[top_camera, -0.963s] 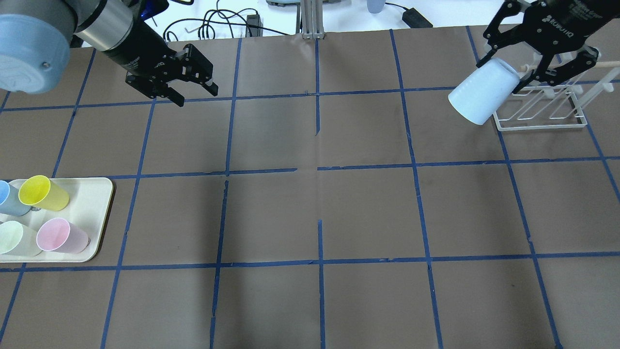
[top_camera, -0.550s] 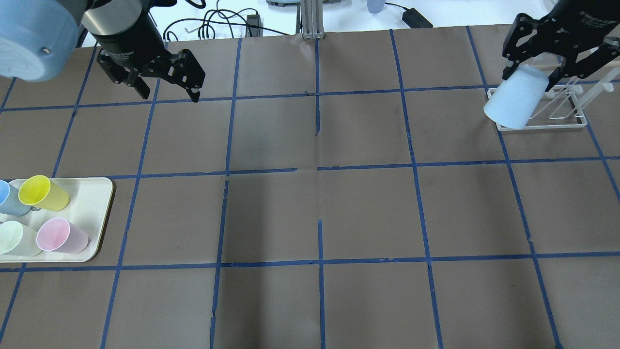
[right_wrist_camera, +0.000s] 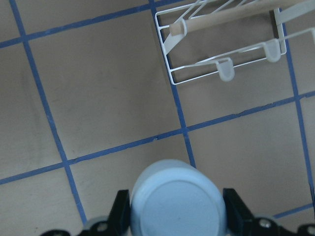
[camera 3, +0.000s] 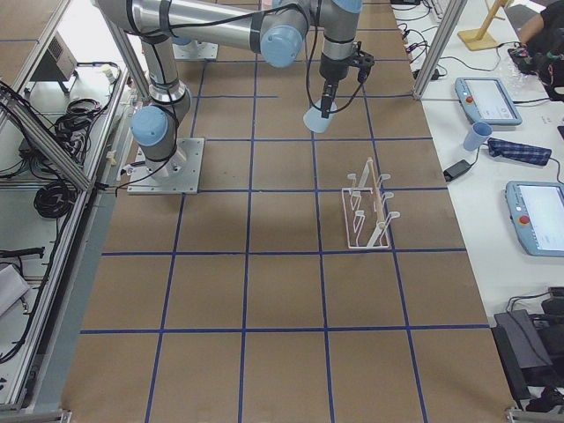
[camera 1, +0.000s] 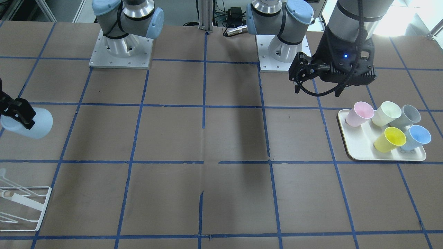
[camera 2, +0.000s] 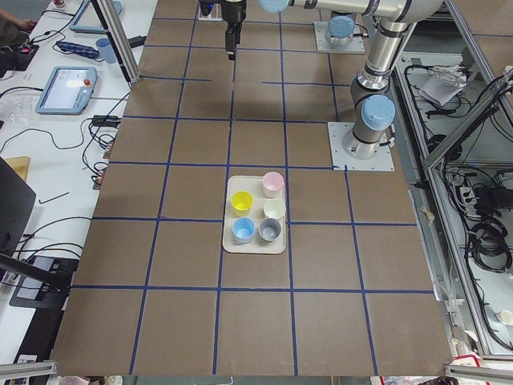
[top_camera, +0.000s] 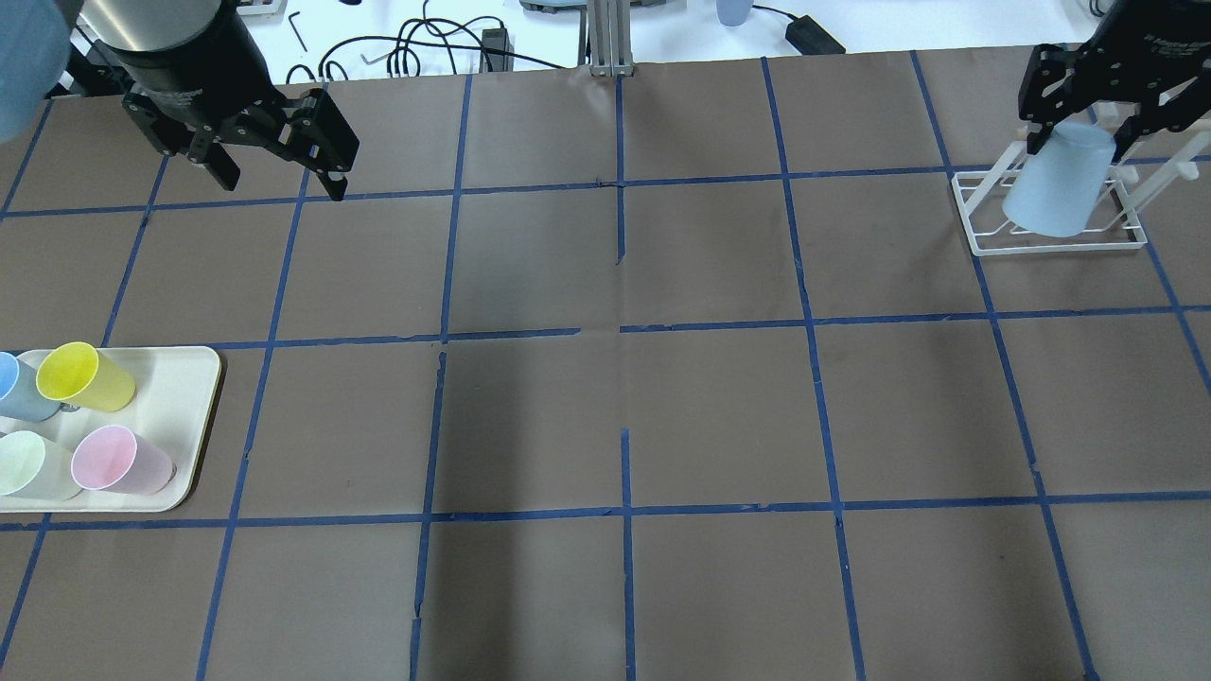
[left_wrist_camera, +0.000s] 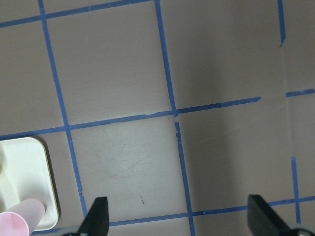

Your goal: Transfer IKEA cup to right arm and place on rack

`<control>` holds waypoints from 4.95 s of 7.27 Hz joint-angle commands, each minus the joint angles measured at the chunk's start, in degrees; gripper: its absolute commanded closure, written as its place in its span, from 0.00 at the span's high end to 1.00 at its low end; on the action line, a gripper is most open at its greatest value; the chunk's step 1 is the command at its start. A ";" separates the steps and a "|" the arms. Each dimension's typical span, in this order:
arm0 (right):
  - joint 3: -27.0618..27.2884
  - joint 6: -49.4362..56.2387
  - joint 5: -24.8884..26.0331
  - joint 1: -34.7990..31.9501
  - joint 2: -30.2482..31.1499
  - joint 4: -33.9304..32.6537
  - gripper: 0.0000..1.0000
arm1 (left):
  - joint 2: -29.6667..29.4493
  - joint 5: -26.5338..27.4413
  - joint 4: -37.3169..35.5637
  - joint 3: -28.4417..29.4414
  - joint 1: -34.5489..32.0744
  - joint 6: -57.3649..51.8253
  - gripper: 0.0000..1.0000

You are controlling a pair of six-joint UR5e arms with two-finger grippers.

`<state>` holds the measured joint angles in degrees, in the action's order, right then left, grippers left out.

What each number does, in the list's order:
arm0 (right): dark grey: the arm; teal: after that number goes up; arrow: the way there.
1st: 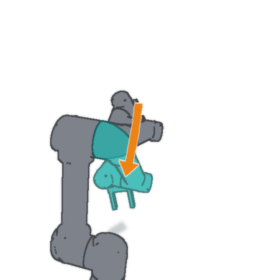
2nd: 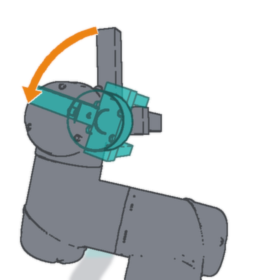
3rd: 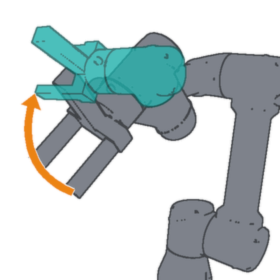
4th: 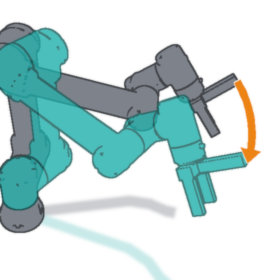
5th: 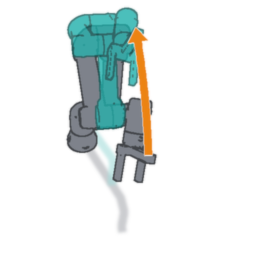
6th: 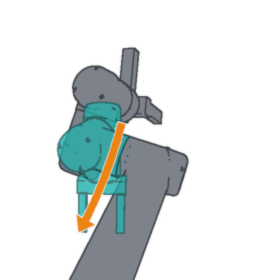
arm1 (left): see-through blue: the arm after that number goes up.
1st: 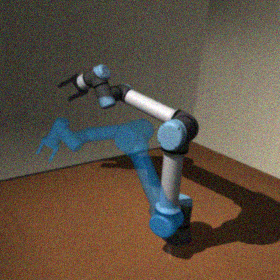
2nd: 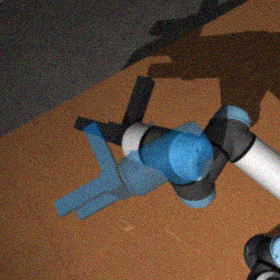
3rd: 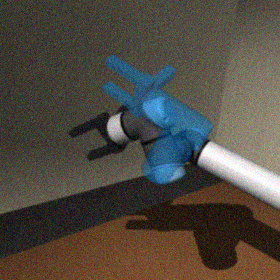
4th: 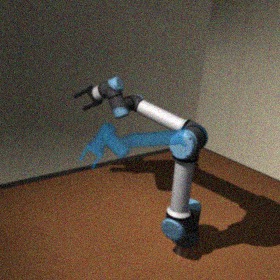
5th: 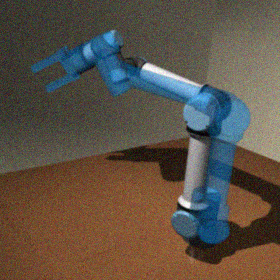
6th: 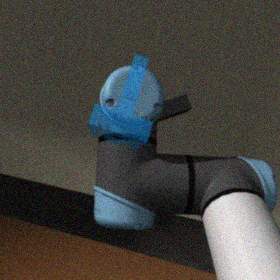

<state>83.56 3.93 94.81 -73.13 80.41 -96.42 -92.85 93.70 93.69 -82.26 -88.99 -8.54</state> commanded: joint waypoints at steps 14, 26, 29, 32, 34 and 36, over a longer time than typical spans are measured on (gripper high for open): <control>-0.24 11.62 -3.13 6.07 -11.77 -17.84 0.23 | 1.62 -1.07 1.32 -1.41 -0.04 2.83 1.00; -0.60 11.01 -3.14 4.58 2.96 5.32 1.00 | 1.71 -4.67 0.97 -0.70 1.10 5.29 1.00; 2.12 11.01 -2.52 4.58 9.48 10.20 1.00 | 1.80 -4.49 0.70 -0.71 1.01 5.98 1.00; 1.70 8.48 -3.05 -5.12 9.94 13.70 1.00 | 1.80 -4.05 0.70 -0.62 1.01 5.99 1.00; 1.60 6.71 -3.14 -15.24 10.98 14.77 1.00 | 1.80 -3.88 0.70 -0.62 1.01 6.17 1.00; 0.91 4.16 -8.29 -18.01 10.82 14.33 1.00 | 1.80 -3.97 0.70 -0.53 1.01 6.08 1.00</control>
<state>85.00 9.57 89.67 -89.03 91.33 -81.90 -91.05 89.79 94.40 -82.87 -87.98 -2.41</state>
